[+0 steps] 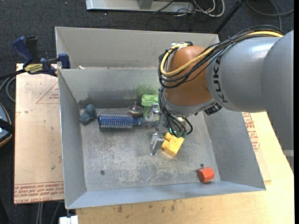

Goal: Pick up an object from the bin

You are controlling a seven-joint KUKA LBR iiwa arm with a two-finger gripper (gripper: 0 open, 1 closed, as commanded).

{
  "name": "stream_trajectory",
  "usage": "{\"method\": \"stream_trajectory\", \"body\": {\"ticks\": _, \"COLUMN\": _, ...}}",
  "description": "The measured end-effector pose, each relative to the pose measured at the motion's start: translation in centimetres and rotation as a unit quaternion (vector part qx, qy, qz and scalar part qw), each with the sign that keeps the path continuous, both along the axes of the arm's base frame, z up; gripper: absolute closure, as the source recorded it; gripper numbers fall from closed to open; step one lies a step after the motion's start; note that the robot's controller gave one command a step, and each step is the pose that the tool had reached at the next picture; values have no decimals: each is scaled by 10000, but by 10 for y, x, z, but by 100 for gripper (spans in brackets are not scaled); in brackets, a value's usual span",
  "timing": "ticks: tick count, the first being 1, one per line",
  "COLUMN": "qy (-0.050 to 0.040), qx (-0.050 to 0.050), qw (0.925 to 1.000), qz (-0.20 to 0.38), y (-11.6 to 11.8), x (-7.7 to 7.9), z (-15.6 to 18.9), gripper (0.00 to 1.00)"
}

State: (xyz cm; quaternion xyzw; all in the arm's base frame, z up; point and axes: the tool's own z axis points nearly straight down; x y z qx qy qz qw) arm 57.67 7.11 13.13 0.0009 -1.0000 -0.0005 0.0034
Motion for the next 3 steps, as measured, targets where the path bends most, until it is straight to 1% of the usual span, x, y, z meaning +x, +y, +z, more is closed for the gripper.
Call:
{"method": "stream_trajectory", "body": {"ticks": 1, "qy": -75, "qx": 16, "qw": 9976, "qz": 695, "y": 104, "x": 57, "z": -28, "gripper": 0}}
{"method": "stream_trajectory", "body": {"ticks": 2, "qy": -64, "qx": 11, "qw": 9978, "qz": 662, "y": 101, "x": 58, "z": -26, "gripper": 100}}
{"method": "stream_trajectory", "body": {"ticks": 3, "qy": -87, "qx": 17, "qw": 9978, "qz": 656, "y": 122, "x": 62, "z": 71, "gripper": 100}}
